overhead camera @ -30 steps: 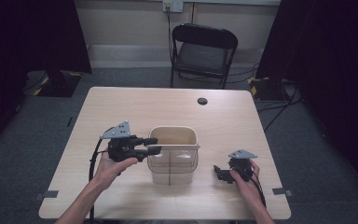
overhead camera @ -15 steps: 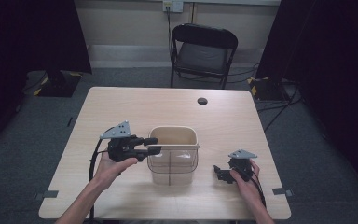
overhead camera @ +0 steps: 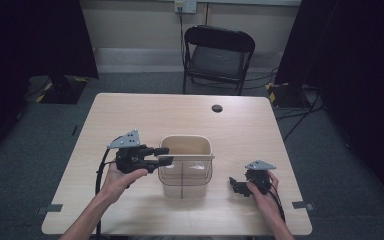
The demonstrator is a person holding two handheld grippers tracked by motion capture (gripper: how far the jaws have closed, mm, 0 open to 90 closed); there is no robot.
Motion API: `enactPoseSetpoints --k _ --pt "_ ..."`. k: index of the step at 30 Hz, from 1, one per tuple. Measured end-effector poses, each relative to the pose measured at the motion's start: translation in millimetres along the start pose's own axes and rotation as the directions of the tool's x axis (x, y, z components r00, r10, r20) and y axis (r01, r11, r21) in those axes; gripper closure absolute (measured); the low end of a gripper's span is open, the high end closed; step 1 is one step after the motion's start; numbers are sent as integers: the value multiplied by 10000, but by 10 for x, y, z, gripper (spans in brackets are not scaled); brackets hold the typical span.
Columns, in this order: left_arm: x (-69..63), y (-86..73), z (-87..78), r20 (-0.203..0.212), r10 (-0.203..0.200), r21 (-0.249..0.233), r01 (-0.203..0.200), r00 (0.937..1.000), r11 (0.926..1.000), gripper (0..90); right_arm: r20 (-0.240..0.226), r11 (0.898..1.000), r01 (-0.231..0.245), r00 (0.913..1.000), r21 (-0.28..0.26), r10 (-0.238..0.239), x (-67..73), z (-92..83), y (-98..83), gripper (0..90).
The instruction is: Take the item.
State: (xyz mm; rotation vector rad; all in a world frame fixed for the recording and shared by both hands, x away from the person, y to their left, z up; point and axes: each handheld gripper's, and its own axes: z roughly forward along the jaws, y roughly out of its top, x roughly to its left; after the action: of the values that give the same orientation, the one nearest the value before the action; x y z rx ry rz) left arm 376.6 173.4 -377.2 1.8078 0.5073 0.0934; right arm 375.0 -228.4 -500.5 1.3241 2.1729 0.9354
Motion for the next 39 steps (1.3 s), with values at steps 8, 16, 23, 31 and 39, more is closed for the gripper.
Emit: enactPoseSetpoints --k 8,16,23,31,39 --pt "5 -2 0 31 -41 -68 41 10000 10000 590 11 10000 -16 10000 2 16 1 0 0 117" --pt "0 -4 5 55 -71 -105 72 10000 9999 589 -1 10000 -7 10000 4 7 0 0 0 118" --pt "1 -2 2 30 -54 -77 55 10000 10000 589 13 10000 16 10000 -4 -16 -1 0 -1 118" --pt "0 -3 2 42 -59 -64 59 10000 10000 589 0 10000 -6 10000 3 6 0 0 0 117" --pt "-6 -8 6 50 -102 -103 102 9999 9999 587 13 10000 12 10000 -2 -12 0 0 0 118"
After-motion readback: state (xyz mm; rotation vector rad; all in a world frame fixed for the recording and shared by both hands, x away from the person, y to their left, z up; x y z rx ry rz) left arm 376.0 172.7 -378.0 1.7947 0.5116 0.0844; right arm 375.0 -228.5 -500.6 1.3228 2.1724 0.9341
